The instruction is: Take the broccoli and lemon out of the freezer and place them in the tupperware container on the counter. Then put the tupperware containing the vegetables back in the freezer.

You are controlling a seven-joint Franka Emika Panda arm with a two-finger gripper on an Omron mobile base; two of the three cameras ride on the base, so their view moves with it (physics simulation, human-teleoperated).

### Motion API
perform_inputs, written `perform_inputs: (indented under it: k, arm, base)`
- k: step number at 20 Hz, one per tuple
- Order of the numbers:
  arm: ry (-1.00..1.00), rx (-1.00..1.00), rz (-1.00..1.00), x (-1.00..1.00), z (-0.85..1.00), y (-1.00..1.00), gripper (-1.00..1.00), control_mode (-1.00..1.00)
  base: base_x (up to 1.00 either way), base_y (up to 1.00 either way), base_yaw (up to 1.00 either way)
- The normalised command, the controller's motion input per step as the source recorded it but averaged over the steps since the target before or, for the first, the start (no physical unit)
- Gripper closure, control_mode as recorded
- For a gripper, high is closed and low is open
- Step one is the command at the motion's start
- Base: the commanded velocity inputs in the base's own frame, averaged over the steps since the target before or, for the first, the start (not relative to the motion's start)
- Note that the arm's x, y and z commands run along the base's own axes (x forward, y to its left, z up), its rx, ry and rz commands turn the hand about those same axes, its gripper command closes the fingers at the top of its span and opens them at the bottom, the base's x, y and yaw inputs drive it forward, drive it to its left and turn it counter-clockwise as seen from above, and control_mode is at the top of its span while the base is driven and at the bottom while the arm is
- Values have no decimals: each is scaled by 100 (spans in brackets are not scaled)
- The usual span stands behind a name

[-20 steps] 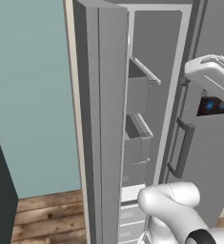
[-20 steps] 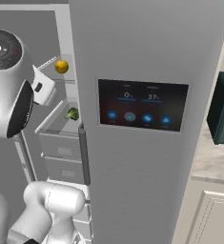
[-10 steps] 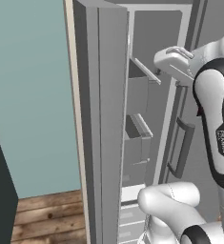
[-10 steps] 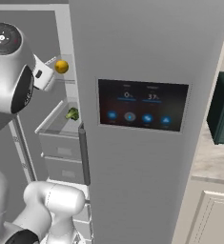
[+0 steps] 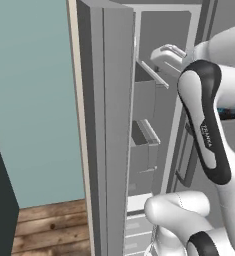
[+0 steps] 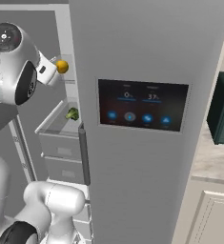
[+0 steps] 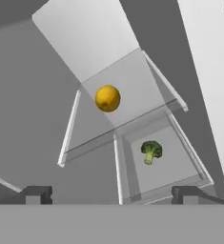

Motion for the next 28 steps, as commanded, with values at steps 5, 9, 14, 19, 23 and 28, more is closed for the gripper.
perform_inputs:
  k: [5,9,14,19,23,28]
  arm:
    - [2,6,-7,56,0,1,-100,-100]
    - [9,11,-5,54,0,0,-100,-100]
    - [11,11,-3,47,0,7,-100,-100]
    - [9,5,-2,37,0,17,-100,-100]
    - [5,0,-2,36,0,16,-100,-100]
    - [1,0,-3,36,-2,7,-100,-100]
  base:
    - [0,0,0]
    - [0,0,0]
    - [0,0,0]
    - [0,0,0]
    - [0,0,0]
    - [0,0,0]
